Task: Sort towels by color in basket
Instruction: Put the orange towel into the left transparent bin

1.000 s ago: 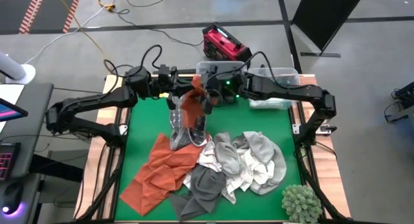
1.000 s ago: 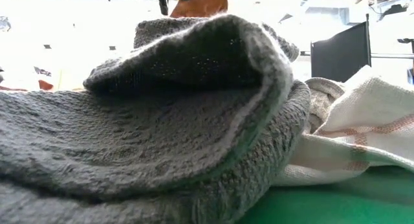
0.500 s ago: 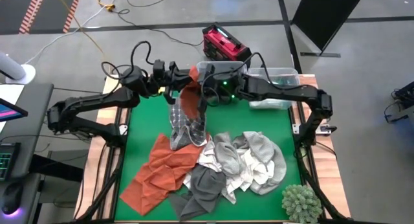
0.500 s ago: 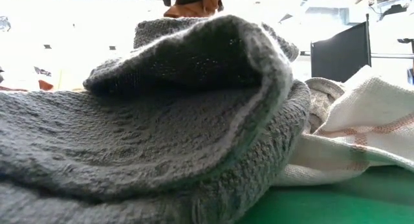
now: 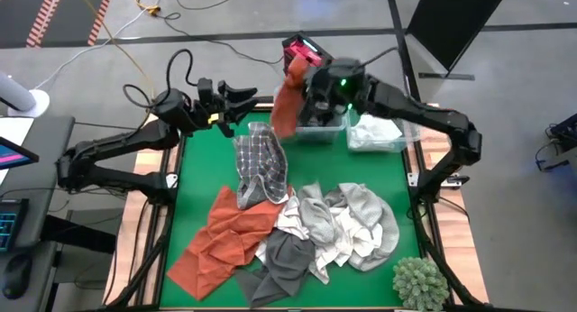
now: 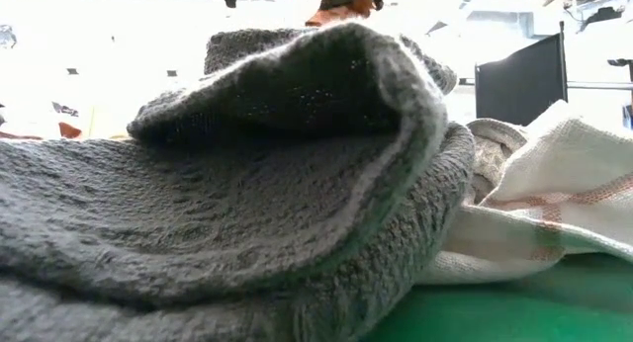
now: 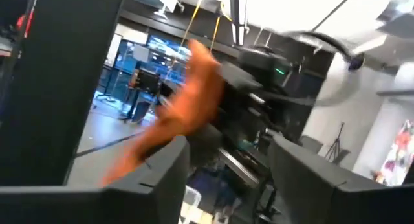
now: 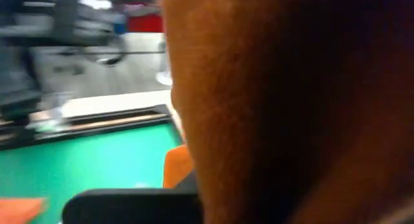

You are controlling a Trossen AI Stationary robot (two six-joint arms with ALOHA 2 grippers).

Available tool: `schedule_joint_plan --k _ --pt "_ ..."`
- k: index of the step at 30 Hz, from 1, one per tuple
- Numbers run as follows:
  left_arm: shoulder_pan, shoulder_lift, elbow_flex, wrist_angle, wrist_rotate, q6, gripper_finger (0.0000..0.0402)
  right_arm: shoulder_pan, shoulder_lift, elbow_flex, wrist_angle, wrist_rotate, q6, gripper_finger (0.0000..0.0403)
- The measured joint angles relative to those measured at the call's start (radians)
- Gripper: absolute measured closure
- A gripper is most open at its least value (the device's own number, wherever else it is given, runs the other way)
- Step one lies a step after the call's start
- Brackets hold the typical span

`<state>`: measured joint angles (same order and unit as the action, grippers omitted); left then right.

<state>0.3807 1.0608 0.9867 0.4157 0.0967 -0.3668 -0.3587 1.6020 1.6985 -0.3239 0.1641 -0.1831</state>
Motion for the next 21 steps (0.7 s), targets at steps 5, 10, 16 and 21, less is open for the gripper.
schedule_joint_plan --k 5,10,16,21 --pt "-0.001 -0.031 0.0 -0.018 0.005 -0.025 0.0173 -0.114 0.032 -0.002 -0.018 0.018 -0.005 0.0375" --pt "-0.001 -0.069 0.0 -0.063 0.005 -0.034 0.0179 -0.183 0.092 -0.106 -0.047 0.021 -0.009 0.0375" --pt "-0.001 -0.1 0.0 -0.204 -0.011 -0.035 0.0182 -0.182 0.168 -0.194 -0.091 0.018 0.004 0.0375" --pt "-0.001 -0.098 0.0 -0.285 -0.012 -0.04 0.0182 -0.171 0.238 -0.192 -0.15 -0.023 0.066 0.0375"
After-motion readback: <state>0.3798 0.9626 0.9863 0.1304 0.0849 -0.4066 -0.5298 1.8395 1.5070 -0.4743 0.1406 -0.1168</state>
